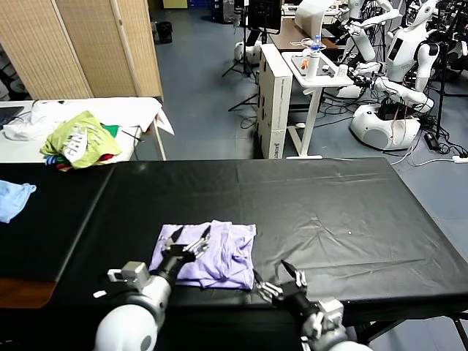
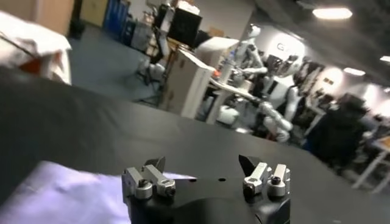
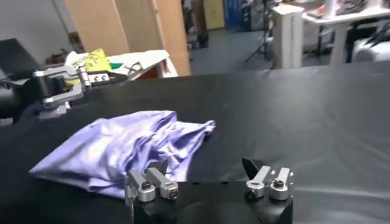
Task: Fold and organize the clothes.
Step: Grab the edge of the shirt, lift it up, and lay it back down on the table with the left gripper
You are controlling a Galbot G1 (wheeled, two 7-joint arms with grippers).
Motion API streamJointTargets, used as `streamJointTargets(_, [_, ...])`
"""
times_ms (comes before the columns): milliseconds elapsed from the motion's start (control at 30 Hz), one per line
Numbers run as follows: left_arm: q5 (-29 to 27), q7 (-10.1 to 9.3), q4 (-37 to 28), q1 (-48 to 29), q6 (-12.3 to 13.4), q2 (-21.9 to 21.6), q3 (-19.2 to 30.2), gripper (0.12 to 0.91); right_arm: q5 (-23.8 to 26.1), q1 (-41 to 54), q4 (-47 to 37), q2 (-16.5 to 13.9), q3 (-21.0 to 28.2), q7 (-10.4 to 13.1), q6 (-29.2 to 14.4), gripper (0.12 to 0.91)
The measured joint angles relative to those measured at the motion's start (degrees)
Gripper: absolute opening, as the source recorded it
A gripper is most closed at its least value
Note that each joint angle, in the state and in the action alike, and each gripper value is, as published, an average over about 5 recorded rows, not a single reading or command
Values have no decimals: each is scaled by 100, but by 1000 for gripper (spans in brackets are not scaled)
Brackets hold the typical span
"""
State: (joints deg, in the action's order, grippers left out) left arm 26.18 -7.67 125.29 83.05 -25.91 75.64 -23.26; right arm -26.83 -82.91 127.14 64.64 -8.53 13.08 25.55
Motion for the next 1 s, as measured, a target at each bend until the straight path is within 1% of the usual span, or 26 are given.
streamJointTargets(133, [-213, 9, -66, 126, 28, 17, -82, 907, -3, 476, -218, 98, 383, 236, 181, 907])
streamJointTargets(200, [-280, 10, -92, 176, 36, 35, -115, 907, 0, 671, -315, 147, 551, 319, 260, 907])
streamJointTargets(467, [-483, 12, -182, 286, 89, 122, -235, 907, 130, 1199, -631, 309, 1114, 421, 380, 907])
streamJointTargets(667, [-581, 18, -194, 358, 143, 124, -386, 907, 236, 1449, -839, 468, 1430, 662, 484, 907])
streamJointTargets(767, [-575, 18, -169, 388, 146, 123, -445, 907, 268, 1544, -930, 532, 1536, 702, 498, 905])
streamJointTargets(833, [-574, 18, -154, 407, 147, 132, -467, 907, 288, 1594, -986, 575, 1590, 703, 499, 873])
streamJointTargets(867, [-574, 18, -146, 417, 148, 136, -473, 907, 298, 1617, -1013, 599, 1614, 706, 500, 842])
streamJointTargets(1000, [-573, 20, -124, 450, 157, 144, -506, 907, 330, 1687, -1118, 697, 1667, 742, 504, 670])
